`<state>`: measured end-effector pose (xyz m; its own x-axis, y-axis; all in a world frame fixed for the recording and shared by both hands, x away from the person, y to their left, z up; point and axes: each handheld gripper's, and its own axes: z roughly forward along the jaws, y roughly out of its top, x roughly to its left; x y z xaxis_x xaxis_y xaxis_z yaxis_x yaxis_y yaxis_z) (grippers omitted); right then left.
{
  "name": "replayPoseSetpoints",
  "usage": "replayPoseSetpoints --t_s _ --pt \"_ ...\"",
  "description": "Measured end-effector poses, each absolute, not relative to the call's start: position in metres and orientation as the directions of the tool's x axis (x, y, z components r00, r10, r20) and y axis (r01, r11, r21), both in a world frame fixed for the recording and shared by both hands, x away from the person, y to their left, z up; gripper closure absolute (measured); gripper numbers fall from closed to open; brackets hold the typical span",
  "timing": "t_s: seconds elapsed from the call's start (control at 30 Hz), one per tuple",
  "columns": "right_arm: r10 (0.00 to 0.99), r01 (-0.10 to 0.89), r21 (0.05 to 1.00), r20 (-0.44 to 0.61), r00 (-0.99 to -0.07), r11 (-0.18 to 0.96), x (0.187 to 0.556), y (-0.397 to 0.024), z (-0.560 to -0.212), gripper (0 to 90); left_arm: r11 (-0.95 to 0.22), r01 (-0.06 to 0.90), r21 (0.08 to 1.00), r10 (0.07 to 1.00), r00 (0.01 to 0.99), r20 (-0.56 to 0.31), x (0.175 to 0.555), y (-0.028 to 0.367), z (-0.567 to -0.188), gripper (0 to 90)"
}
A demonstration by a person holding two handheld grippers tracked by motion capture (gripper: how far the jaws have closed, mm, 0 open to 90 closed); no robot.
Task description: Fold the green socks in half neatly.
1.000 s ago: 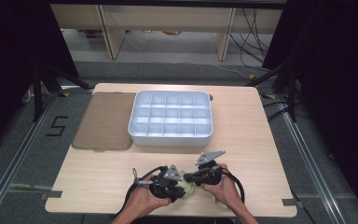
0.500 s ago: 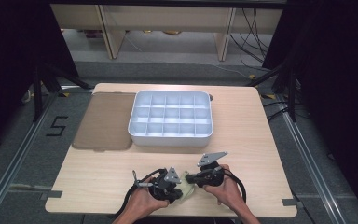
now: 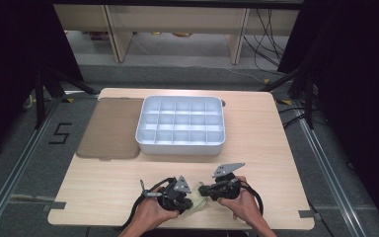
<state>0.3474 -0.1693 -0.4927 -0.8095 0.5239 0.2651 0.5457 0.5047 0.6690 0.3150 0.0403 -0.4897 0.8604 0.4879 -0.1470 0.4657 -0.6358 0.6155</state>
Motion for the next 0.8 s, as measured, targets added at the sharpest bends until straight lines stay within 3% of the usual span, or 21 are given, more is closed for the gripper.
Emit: replayPoseSetpoints --t_s 0.1,0.23,0.47,0.63,0.8 --pt "0.546 0.552 0.678 0.258 -0.797 0.485 0.347 -0.171 -0.488 71.9 -0.697 0.414 0.586 0.445 0.89 -0.099 0.319 0.044 -0.487 83.0" --pt "0.59 0.594 0.665 0.276 -0.759 0.454 0.352 -0.173 -0.485 58.1 -0.69 0.428 0.583 0.456 0.883 -0.109 0.318 0.044 -0.487 82.7" --pt "0.579 0.573 0.657 0.245 -0.777 0.49 0.361 -0.166 -0.49 40.7 -0.69 0.428 0.584 0.457 0.883 -0.108 0.318 0.044 -0.487 82.7" --pt "0.574 0.567 0.627 0.224 -0.787 0.533 0.363 -0.158 -0.496 35.1 -0.693 0.421 0.585 0.457 0.884 -0.096 0.318 0.045 -0.487 81.8" --pt "0.563 0.581 0.603 0.249 -0.788 0.547 0.363 -0.157 -0.501 37.2 -0.694 0.422 0.584 0.459 0.884 -0.094 0.318 0.045 -0.487 81.6"
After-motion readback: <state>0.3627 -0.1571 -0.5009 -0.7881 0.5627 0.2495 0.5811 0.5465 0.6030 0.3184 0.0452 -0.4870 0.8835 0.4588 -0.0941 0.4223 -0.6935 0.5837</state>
